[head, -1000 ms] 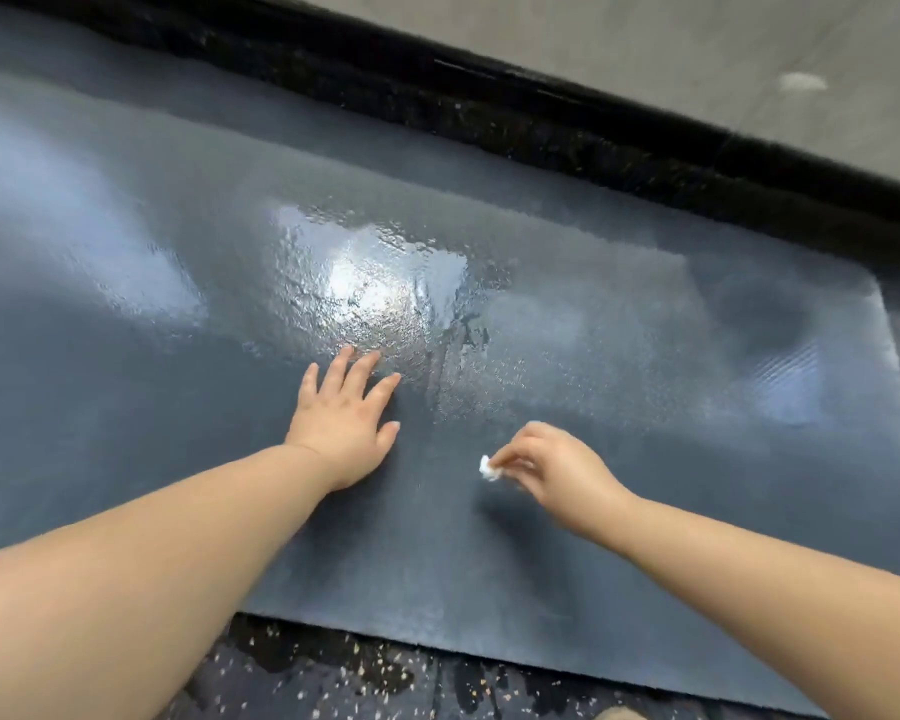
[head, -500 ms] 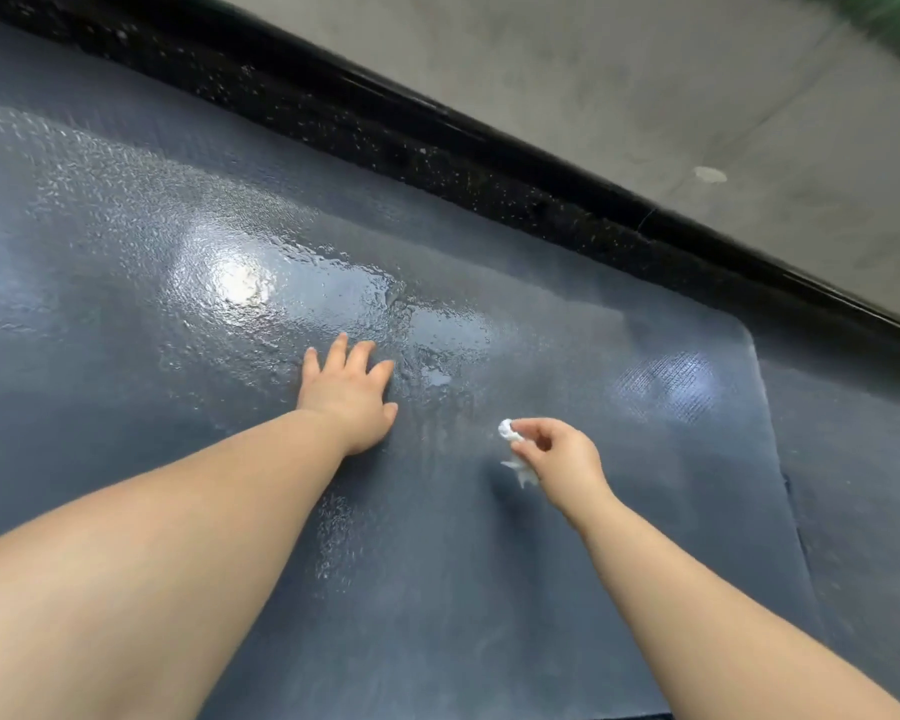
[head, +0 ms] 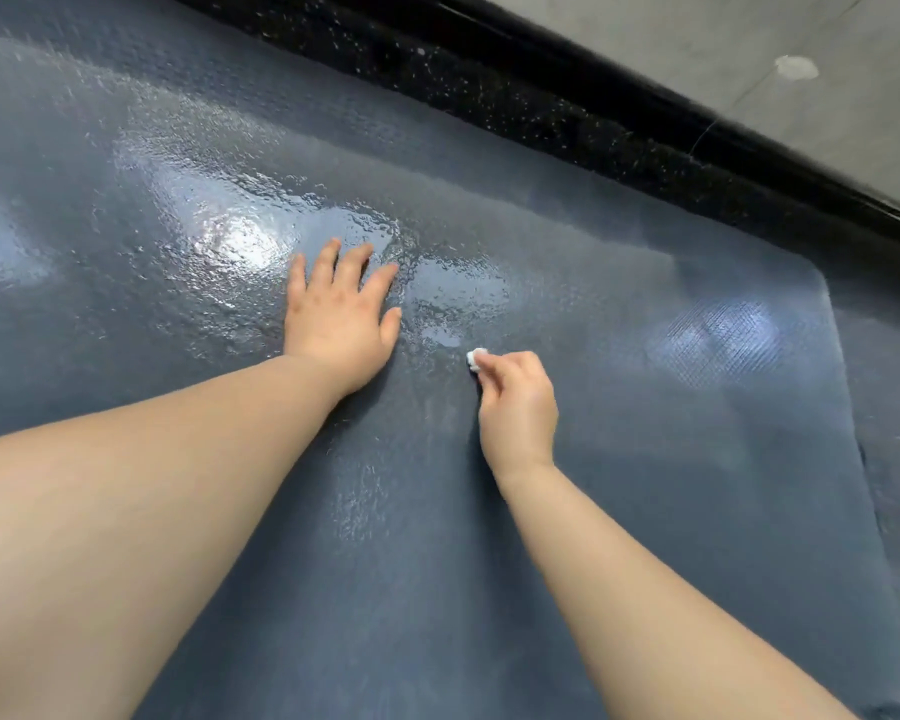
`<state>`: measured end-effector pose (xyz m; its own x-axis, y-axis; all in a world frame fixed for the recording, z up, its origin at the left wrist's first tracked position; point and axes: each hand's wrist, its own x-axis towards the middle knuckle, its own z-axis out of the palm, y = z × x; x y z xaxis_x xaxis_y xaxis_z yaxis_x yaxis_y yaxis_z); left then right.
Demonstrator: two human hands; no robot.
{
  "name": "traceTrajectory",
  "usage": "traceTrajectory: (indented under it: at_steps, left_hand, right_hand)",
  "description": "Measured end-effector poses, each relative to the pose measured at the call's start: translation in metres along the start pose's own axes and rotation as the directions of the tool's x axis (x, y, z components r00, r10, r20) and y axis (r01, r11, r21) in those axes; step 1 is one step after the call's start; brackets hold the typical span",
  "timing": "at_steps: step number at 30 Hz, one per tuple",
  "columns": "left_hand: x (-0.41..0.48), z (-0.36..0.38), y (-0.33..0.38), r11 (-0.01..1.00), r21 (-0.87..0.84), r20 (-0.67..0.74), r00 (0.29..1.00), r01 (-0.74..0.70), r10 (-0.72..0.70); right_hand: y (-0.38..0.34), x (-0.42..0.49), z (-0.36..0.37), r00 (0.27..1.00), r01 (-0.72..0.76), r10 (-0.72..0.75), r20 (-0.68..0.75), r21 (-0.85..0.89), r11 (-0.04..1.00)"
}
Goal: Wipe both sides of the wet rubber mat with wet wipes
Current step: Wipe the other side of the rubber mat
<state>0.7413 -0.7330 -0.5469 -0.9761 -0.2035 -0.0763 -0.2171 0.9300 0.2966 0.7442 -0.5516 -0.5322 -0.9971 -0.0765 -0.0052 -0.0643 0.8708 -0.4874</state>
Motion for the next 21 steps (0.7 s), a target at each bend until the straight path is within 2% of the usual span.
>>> traceTrajectory:
  at_steps: [3, 5, 6, 7, 10, 13, 16, 18, 21]
  left_hand:
    - [0.002, 0.011, 0.006, 0.999, 0.032, 0.007, 1.000, 0.000, 0.000]
    - [-0.001, 0.017, 0.005, 0.996, 0.088, -0.008, 1.000, -0.015, 0.016]
    - [-0.002, 0.018, 0.004, 0.995, 0.098, -0.017, 1.000, -0.014, 0.016]
    - [-0.002, 0.018, 0.003, 0.995, 0.100, -0.022, 1.000, -0.012, 0.014]
    - [-0.001, 0.017, 0.004, 0.994, 0.106, -0.014, 1.000, -0.009, 0.010]
    - [0.000, 0.016, 0.006, 0.993, 0.118, -0.008, 1.000, -0.005, 0.006]
    - [0.000, 0.015, 0.007, 0.993, 0.122, -0.019, 1.000, 0.004, -0.001]
    - [0.000, 0.015, 0.008, 0.992, 0.123, -0.015, 1.000, 0.006, -0.004]
    - [0.000, 0.014, 0.008, 0.994, 0.110, -0.019, 1.000, 0.007, -0.005]
  right_hand:
    - [-0.005, -0.062, -0.006, 0.957, 0.260, -0.259, 0.130, 0.014, 0.966]
    - [-0.002, -0.075, -0.020, 0.909, 0.313, -0.330, 0.254, 0.108, 0.944]
    - [-0.001, -0.068, -0.028, 0.901, 0.277, -0.316, 0.296, 0.167, 0.946]
    - [0.001, -0.054, -0.036, 0.916, 0.215, -0.271, 0.295, 0.208, 0.954]
    - [0.009, 0.021, -0.051, 0.994, 0.013, -0.033, 0.107, 0.183, 0.983]
    - [0.021, 0.091, -0.049, 0.987, -0.159, 0.160, -0.005, 0.085, 0.984]
    - [0.022, 0.103, -0.022, 0.970, -0.238, 0.242, -0.034, 0.088, 0.967]
    - [0.011, 0.082, -0.005, 0.979, -0.182, 0.190, -0.081, 0.087, 0.979]
    - [-0.004, 0.030, 0.003, 0.989, 0.140, -0.137, -0.053, 0.066, 0.988]
